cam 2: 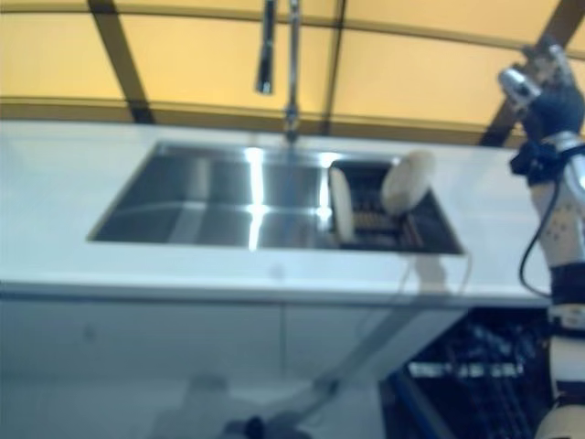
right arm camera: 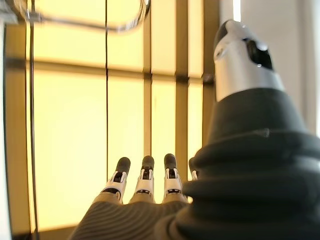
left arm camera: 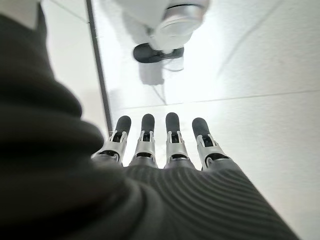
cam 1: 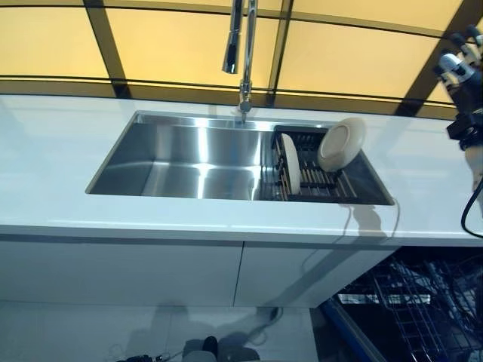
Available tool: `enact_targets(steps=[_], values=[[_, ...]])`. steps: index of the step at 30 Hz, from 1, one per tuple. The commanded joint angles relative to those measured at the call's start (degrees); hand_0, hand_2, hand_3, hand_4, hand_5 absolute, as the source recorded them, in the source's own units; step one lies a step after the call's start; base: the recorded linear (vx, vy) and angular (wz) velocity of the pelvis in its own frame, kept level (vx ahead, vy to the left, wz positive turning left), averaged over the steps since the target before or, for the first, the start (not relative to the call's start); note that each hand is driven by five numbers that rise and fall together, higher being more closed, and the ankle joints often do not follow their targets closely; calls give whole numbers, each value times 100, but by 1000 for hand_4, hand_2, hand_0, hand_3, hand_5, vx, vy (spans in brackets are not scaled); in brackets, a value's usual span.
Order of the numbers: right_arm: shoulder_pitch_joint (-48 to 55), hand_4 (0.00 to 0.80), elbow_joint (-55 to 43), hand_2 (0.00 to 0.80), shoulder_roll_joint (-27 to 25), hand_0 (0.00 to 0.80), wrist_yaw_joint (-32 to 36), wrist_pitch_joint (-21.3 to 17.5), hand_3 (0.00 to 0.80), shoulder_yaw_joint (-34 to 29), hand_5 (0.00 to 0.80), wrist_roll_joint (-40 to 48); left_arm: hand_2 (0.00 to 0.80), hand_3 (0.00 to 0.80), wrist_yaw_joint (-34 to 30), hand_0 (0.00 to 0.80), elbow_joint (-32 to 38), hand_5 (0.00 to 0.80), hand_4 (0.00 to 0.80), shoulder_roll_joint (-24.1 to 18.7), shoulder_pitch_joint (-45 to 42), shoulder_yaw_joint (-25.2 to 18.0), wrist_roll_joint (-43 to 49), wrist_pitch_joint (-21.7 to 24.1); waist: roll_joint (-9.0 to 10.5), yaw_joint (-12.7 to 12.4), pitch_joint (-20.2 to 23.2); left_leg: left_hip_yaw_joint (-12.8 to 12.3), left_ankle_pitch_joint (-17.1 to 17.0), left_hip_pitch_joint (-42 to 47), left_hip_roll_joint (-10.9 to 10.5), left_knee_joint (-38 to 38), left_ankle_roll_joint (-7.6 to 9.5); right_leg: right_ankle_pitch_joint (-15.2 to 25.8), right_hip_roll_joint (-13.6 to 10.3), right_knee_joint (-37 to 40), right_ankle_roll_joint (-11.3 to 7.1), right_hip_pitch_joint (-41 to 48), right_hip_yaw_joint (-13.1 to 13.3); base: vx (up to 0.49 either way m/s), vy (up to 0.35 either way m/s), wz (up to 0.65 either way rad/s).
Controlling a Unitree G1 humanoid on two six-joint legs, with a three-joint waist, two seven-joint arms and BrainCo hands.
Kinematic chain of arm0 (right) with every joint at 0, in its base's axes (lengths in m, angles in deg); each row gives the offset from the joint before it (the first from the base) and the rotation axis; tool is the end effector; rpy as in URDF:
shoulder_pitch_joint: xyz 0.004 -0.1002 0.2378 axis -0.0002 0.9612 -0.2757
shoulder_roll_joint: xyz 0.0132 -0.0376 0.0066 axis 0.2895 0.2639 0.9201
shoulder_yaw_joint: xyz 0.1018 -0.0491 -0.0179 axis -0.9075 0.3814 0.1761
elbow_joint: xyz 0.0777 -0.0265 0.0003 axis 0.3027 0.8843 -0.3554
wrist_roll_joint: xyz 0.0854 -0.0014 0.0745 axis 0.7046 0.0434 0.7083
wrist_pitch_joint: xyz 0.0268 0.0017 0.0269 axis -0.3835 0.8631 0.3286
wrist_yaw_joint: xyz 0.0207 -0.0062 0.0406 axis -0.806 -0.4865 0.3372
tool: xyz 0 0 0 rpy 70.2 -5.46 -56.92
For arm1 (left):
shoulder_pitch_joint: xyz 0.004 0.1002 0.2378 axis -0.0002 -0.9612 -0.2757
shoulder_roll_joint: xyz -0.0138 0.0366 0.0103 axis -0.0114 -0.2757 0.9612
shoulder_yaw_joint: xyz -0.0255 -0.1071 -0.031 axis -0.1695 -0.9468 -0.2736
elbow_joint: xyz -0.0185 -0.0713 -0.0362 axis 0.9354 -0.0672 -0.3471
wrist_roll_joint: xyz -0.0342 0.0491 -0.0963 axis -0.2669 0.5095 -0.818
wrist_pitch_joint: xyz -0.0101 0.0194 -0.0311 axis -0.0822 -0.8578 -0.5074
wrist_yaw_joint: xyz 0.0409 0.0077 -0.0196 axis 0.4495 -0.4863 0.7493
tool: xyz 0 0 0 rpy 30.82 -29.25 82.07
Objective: Take plates into dishwasher
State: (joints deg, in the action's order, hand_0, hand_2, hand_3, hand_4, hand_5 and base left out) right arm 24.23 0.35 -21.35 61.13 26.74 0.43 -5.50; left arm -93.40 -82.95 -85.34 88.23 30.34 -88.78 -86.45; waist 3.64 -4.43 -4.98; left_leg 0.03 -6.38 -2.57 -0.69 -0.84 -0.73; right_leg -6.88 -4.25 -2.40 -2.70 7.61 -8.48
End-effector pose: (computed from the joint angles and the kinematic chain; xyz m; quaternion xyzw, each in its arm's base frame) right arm 0.3077 -0.3334 0.2766 0.0460 -0.1902 -0.1113 0.9743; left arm 0.0609 0.2743 -0.1278 0.1122 0.6438 0.0375 0.7560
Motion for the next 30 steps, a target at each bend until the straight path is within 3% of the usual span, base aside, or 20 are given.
enact_targets(steps=[1,3,5,7,8,9,11,12,15,22,30], values=[[-918,0,331,0,-375,0,-731,17,0,544,0,-321,0,0,56,0,-154,0,0,-108,122,145,-122,7,273,-349,74,-23,533,-178,125,547,-90,509,-481,197,-320,321,10,74,56,1],[-1257,0,845,0,-507,0,-1288,401,0,791,0,-525,0,0,49,0,-145,0,0,-179,201,237,37,-55,317,-386,89,-51,589,-233,65,618,14,406,-496,-172,-345,322,-32,90,37,-2],[-1555,0,1206,0,-575,0,-1730,606,0,1088,0,-595,0,0,106,0,-153,0,0,-285,205,396,99,-78,288,-283,0,-21,539,0,40,478,83,970,-587,-1177,-504,-296,-5,107,40,3],[-1877,0,1606,0,-615,0,-1873,659,0,1334,0,-942,0,0,170,0,-169,0,0,-330,239,412,27,-165,176,-195,-137,15,514,295,133,290,70,1101,-643,-1625,-484,-831,88,151,-20,3],[-1950,0,1668,0,-602,0,-1902,680,0,1381,0,-1026,0,0,182,0,-163,0,0,-338,243,400,-9,-184,165,-190,-163,8,511,348,159,254,44,1114,-673,-1520,-480,-866,89,179,-206,6],[-2138,0,1795,0,-565,0,-1889,802,0,1547,0,-1214,0,0,217,0,-143,0,0,-384,264,357,-162,-243,138,-192,-209,-23,530,452,279,204,-43,1069,-734,-944,-462,-869,24,81,-319,6],[-2377,0,1987,0,-507,0,-1719,830,0,1757,0,-1246,0,0,232,0,-122,0,0,-421,339,252,-223,-276,193,-158,-284,-121,701,527,417,262,-119,1370,-798,-233,-572,-1006,-64,42,-361,-15],[-2415,0,2068,0,-485,0,-1445,881,0,1809,0,-1164,0,0,221,0,-115,0,0,-487,415,179,-205,-360,246,-154,-291,-178,818,465,530,397,-130,1314,-820,-168,-593,-997,-42,26,-276,-21],[-2313,0,1909,0,-468,0,-1200,1118,0,1919,0,-1078,0,0,364,0,-65,0,0,-387,363,159,-441,-433,268,-159,-213,-209,683,435,618,314,-182,1271,-693,93,-577,-787,-123,55,-134,-1],[-2336,0,2396,0,-418,0,-339,1330,0,2033,0,-1295,0,0,237,0,-293,0,0,-106,360,359,-259,-326,217,-218,-25,-104,429,651,610,-276,-362,1283,-612,661,-546,-299,-271,150,-16,8],[-2630,0,2380,0,-302,0,-53,1717,0,2357,0,-1326,0,0,162,0,-397,0,0,-149,324,313,-158,-401,195,-172,66,-42,429,611,528,-416,-425,1323,-654,740,-608,-355,-301,105,19,-6]])
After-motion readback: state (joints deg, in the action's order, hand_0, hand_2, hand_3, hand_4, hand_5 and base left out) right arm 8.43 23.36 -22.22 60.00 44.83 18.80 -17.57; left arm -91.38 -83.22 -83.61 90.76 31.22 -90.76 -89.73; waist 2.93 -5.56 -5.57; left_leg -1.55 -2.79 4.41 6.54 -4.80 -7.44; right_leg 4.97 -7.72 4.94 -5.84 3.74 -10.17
